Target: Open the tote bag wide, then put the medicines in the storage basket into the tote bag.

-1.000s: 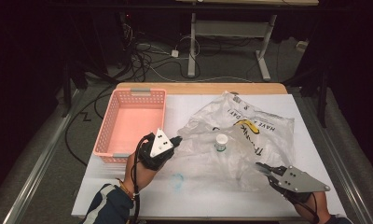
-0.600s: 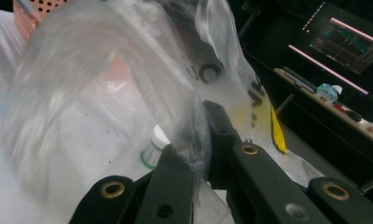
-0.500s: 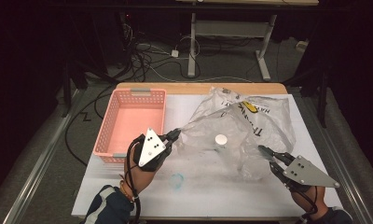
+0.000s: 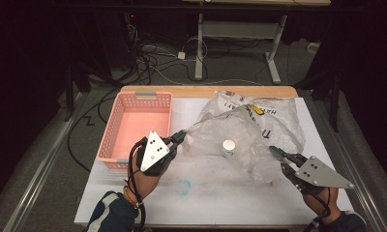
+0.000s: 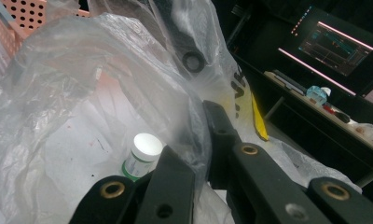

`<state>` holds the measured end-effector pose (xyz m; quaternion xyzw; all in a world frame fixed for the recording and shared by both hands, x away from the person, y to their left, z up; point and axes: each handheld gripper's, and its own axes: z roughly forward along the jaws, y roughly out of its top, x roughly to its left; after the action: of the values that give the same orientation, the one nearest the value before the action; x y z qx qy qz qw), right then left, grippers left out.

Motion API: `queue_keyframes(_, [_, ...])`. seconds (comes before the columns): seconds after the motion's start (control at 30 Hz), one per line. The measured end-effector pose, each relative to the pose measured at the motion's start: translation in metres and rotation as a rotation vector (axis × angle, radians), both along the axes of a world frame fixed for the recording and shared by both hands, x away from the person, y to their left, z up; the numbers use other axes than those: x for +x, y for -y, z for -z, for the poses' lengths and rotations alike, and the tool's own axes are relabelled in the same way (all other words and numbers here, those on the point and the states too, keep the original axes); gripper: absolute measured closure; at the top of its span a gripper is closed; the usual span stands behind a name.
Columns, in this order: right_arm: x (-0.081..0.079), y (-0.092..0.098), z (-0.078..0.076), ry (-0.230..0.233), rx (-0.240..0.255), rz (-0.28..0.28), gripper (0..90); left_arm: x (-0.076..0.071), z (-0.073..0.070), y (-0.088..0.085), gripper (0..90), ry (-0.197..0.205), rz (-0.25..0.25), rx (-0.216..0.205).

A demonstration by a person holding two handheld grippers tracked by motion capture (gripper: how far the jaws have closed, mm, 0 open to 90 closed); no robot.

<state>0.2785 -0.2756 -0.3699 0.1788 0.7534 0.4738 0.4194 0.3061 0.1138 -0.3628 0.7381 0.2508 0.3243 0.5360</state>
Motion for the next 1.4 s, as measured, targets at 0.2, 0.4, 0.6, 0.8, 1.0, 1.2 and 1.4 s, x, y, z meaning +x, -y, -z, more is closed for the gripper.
queue_keyframes(0.2, [0.003, 0.002, 0.0, -0.007, 0.003, 0.01, 90.0, 0.002, 0.0, -0.003, 86.7, -0.002, 0.004, -0.003])
queue_keyframes(0.4, [-0.001, 0.003, -0.003, 0.001, 0.005, 0.006, 90.0, -0.004, -0.004, -0.001, 86.7, 0.016, 0.007, -0.009])
queue_keyframes(0.6, [-0.003, 0.002, -0.013, 0.035, 0.023, 0.004, 90.0, -0.005, -0.013, 0.001, 86.7, 0.039, 0.001, -0.027])
queue_keyframes(0.8, [0.0, -0.002, -0.022, 0.097, 0.022, 0.038, 90.0, -0.003, -0.024, 0.007, 86.7, 0.061, -0.043, -0.065])
queue_keyframes(1.0, [0.01, -0.012, -0.035, 0.133, 0.055, 0.041, 90.0, -0.002, -0.039, 0.016, 86.8, 0.113, -0.058, -0.099])
queue_keyframes(1.2, [0.02, -0.013, -0.045, 0.134, 0.087, 0.058, 90.0, -0.004, -0.056, 0.014, 86.8, 0.153, -0.063, -0.133])
queue_keyframes(1.4, [0.027, -0.013, -0.055, 0.141, 0.112, 0.075, 90.0, -0.005, -0.073, 0.011, 86.8, 0.19, -0.074, -0.151])
